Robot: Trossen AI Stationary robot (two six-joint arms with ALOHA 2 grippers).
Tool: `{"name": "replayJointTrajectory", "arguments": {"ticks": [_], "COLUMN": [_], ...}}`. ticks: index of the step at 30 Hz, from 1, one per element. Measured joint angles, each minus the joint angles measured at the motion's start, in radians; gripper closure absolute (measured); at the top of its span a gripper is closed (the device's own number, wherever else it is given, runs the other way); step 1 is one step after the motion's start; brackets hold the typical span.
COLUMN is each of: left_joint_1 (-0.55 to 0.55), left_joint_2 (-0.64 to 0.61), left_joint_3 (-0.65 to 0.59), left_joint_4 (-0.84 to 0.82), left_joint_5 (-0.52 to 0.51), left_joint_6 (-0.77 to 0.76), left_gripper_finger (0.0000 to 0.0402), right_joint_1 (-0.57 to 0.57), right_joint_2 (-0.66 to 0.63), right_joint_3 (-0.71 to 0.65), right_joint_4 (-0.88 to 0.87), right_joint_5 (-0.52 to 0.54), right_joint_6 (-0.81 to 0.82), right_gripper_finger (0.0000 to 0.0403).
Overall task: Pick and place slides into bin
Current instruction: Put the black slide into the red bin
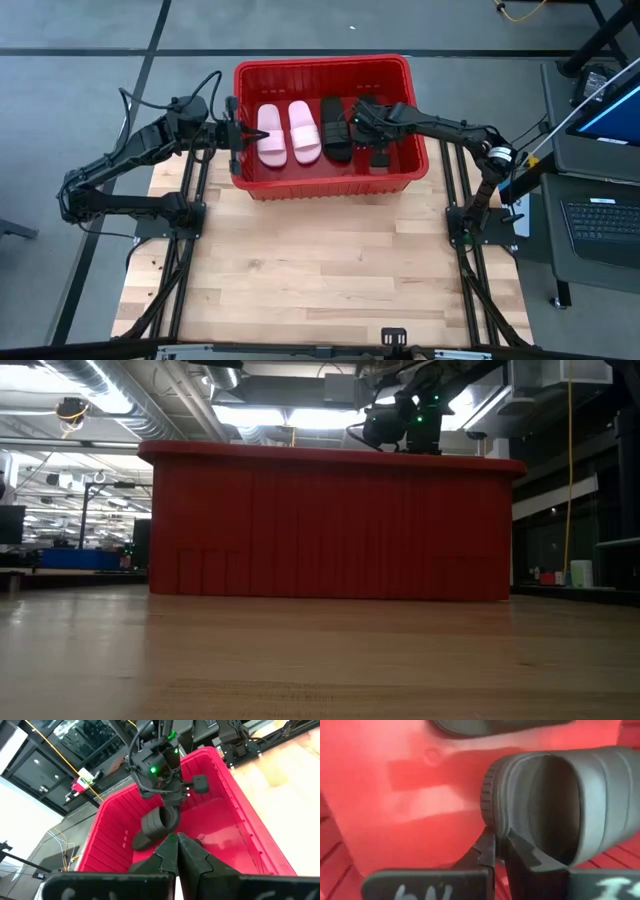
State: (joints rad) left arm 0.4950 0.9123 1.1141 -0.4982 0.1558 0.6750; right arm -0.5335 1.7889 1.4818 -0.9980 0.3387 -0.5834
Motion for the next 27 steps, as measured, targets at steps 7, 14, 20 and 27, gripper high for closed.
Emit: {"name": "replayJointTrajectory", "arguments": {"ticks": [7,14,20,27], "left_joint_1": [0.0,0.0,0.0,0.0], "left_joint_2": [0.0,0.0,0.0,0.0], "left_joint_3": [0.0,0.0,0.0,0.0], "left_joint_4": [0.005,0.005,0.005,0.005], "left_joint_5": [0.0,0.0,0.0,0.0], "left_joint_6": [-0.003,-0.008,-0.008,-0.026], "left_gripper_finger": [0.0399,0.0399,0.0399,0.04], "right_joint_1": [-0.014,-0.04,-0.04,-0.04], "right_joint_2": [0.0,0.001,0.001,0.004], "right_joint_3": [0.0,0.0,0.0,0.0], "right_joint_4": [0.009,0.02,0.022,0.021], "right_joint_5": [-0.036,-0.09,-0.169,-0.177], "right_joint_6": [-0.032,-0.046,-0.05,-0.039], "right_gripper_finger": [0.0381,0.0381,0.0381,0.0381]}}
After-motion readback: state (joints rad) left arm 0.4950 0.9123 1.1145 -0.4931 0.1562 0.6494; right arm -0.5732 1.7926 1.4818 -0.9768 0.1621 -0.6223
